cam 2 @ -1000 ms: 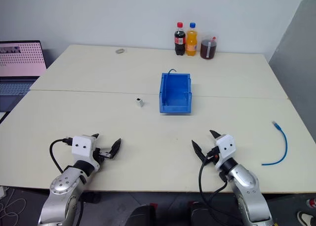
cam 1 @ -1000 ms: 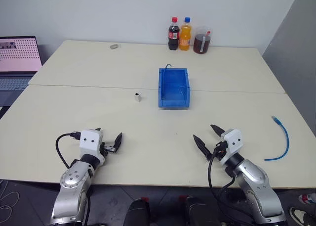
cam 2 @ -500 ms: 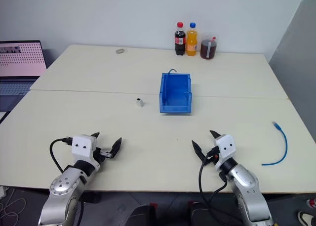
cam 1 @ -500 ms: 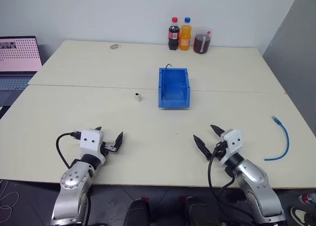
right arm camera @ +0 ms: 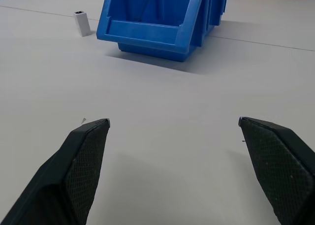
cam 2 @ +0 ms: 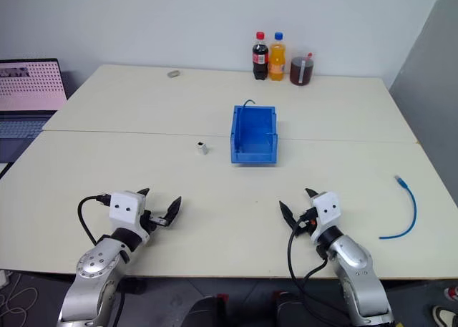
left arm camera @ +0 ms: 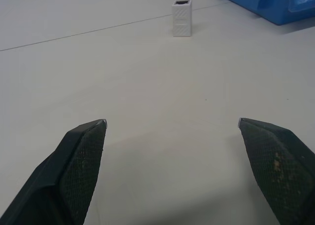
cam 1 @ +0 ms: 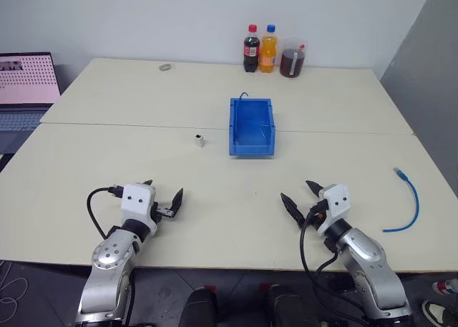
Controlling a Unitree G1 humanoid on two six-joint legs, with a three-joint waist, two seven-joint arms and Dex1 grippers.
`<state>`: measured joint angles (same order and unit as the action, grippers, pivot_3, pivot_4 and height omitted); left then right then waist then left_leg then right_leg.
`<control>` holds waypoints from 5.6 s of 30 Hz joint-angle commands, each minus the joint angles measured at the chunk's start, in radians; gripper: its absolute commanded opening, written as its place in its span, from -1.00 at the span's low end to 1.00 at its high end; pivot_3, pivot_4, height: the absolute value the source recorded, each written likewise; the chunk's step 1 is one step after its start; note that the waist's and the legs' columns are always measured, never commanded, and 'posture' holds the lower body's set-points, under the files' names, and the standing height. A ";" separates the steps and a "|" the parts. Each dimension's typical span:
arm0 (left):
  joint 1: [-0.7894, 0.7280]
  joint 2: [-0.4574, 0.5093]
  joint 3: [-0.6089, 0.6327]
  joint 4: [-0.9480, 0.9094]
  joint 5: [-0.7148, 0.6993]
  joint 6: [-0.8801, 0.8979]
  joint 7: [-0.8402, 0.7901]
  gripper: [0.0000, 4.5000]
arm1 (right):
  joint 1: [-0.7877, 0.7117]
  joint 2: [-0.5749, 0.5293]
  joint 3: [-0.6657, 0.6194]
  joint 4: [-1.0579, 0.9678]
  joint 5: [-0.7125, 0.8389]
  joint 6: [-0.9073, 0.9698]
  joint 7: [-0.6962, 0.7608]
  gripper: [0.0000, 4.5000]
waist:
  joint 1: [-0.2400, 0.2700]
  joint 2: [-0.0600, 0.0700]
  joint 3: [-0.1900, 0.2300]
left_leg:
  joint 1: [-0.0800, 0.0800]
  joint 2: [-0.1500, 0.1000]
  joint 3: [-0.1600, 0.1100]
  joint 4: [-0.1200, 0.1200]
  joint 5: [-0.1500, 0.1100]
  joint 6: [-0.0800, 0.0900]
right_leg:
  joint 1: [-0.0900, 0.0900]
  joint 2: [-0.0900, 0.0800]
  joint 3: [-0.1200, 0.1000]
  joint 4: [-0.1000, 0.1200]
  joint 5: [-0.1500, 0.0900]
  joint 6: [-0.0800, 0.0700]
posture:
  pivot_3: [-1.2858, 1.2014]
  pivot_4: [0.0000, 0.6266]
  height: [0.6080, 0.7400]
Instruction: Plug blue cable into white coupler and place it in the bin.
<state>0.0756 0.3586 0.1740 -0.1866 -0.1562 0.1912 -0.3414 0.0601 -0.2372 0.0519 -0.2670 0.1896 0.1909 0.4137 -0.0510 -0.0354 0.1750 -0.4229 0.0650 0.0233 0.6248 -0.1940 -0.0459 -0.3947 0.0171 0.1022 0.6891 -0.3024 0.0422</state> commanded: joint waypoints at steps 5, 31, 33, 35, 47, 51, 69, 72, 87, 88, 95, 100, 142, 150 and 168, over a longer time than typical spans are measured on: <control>-0.011 0.006 -0.006 -0.046 -0.004 0.007 0.000 1.00 | 0.000 -0.007 -0.014 -0.025 0.014 -0.008 0.004 0.98 | -0.001 -0.002 -0.001 | -0.002 -0.002 0.008 -0.001 0.000 0.000 | -0.006 0.000 0.010 0.001 0.002 0.004 | 0.03 -0.52 1.00; -0.512 0.245 -0.297 -0.047 -0.315 0.222 -0.713 1.00 | -0.101 -0.248 -0.532 0.087 0.037 0.336 -0.244 0.98 | 0.005 -0.001 -0.002 | -0.006 -0.003 0.001 0.002 0.000 0.000 | -0.002 0.000 0.002 -0.001 0.002 0.004 | 0.03 -0.52 1.00; -0.534 0.236 -0.320 -0.032 -0.301 0.209 -0.726 1.00 | -0.143 -0.290 -0.566 0.167 0.043 0.385 -0.254 0.98 | 0.003 -0.001 -0.002 | -0.006 -0.003 0.001 0.002 0.000 0.000 | -0.002 0.000 0.002 -0.001 0.002 0.004 | 0.03 -0.52 1.00; -0.549 0.220 -0.329 -0.017 -0.297 0.205 -0.726 1.00 | -0.176 -0.325 -0.582 0.250 0.054 0.431 -0.243 0.98 | 0.001 0.000 -0.002 | -0.006 -0.003 0.001 0.002 0.000 0.000 | -0.002 0.000 0.002 -0.001 0.002 0.004 | 0.03 -0.52 1.00; -0.545 0.218 -0.317 0.015 -0.268 0.181 -0.750 1.00 | -0.257 -0.393 -0.597 0.489 0.107 0.485 -0.170 0.42 | -0.005 0.000 -0.002 | -0.006 -0.004 -0.001 0.003 0.000 0.001 | 0.001 0.000 0.001 -0.002 0.003 0.004 | 0.03 -0.52 1.00; -0.544 0.220 -0.316 0.022 -0.262 0.173 -0.752 1.00 | -0.251 -0.400 -0.589 0.497 0.104 0.458 -0.156 -0.02 | -0.005 0.000 -0.002 | -0.005 -0.004 -0.004 0.003 0.000 0.001 | 0.005 0.000 -0.001 -0.007 0.003 0.005 | 0.03 -0.52 1.00; -0.399 0.348 -0.234 0.115 -0.248 0.175 -0.771 1.00 | -0.271 -0.648 -0.307 0.334 0.121 0.271 0.394 -0.99 | -0.020 0.006 -0.001 | -0.003 -0.003 -0.004 0.001 0.000 0.001 | 0.005 0.001 -0.001 -0.007 0.003 0.005 | 0.03 -0.52 1.00; -0.312 0.404 -0.178 0.156 -0.235 0.149 -0.763 1.00 | -0.296 -0.659 -0.174 0.187 0.114 0.221 0.514 -0.99 | -0.028 0.006 0.000 | -0.002 -0.002 -0.005 0.001 0.000 0.001 | 0.005 0.002 -0.002 -0.007 0.002 0.004 | 0.03 -0.52 1.00; -0.070 0.446 0.122 0.114 -0.364 0.299 -0.689 1.00 | -0.769 -0.138 0.393 0.522 -0.261 -0.211 0.497 -0.99 | -0.004 0.004 0.001 | -0.005 -0.002 -0.008 0.002 -0.001 0.000 | 0.004 -0.001 -0.007 -0.007 0.005 -0.003 | 0.03 -0.52 1.00; -0.061 0.446 0.130 0.110 -0.363 0.301 -0.684 1.00 | -0.784 -0.116 0.404 0.559 -0.276 -0.229 0.491 -0.99 | -0.002 0.004 0.001 | -0.005 -0.002 -0.008 0.002 -0.001 0.000 | 0.004 -0.002 -0.008 -0.007 0.005 -0.003 | 0.03 -0.52 1.00; -0.059 0.442 0.119 0.081 -0.367 0.321 -0.669 1.00 | -0.806 -0.043 0.422 0.682 -0.326 -0.266 0.477 -0.99 | 0.004 0.004 0.001 | -0.004 -0.002 -0.009 0.002 -0.001 0.000 | 0.004 -0.002 -0.009 -0.006 0.004 -0.004 | 0.03 -0.52 1.00; -0.110 0.440 0.073 0.089 -0.351 0.326 -0.677 1.00 | -0.788 -0.049 0.412 0.669 -0.329 -0.247 0.493 -0.49 | 0.004 0.004 0.001 | -0.004 -0.002 -0.009 0.002 -0.001 0.000 | 0.004 -0.001 -0.009 -0.005 0.004 -0.004 | 0.03 -0.52 1.00; -0.419 0.285 -0.361 0.491 -0.016 -0.031 -0.836 -0.57 | -0.516 -0.238 0.236 -0.143 0.028 0.475 0.477 0.31 | 0.022 0.003 -0.001 | -0.004 -0.003 -0.010 0.004 -0.001 0.000 | 0.005 0.000 -0.010 -0.001 0.002 -0.004 | 0.03 -0.52 1.00; -0.399 0.265 -0.314 0.449 -0.061 -0.026 -0.824 -0.90 | -0.476 -0.253 0.212 -0.176 0.054 0.455 0.450 0.31 | 0.022 0.004 -0.002 | -0.004 -0.003 -0.011 0.004 -0.001 0.000 | 0.005 0.000 -0.010 -0.001 0.002 -0.004 | 0.03 -0.52 1.00; -0.371 0.239 -0.090 -0.062 -0.612 0.549 -0.697 -0.90 | -0.292 -0.077 -0.022 -0.360 0.496 0.760 0.229 0.31 | 0.010 0.002 -0.001 | -0.005 -0.002 -0.015 0.004 -0.001 0.000 | 0.005 0.001 -0.013 -0.001 0.000 0.000 | 0.03 -0.52 1.00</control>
<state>-0.2864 0.6016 0.0510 -0.2035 -0.7044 0.6945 -1.0515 -0.2096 -0.3310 0.0583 -0.6069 0.6447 0.9487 0.6732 -0.0408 -0.0334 0.1744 -0.4280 0.0631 0.0079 0.6289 -0.1949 -0.0460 -0.3896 0.0188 0.0896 0.6885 -0.3026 0.0419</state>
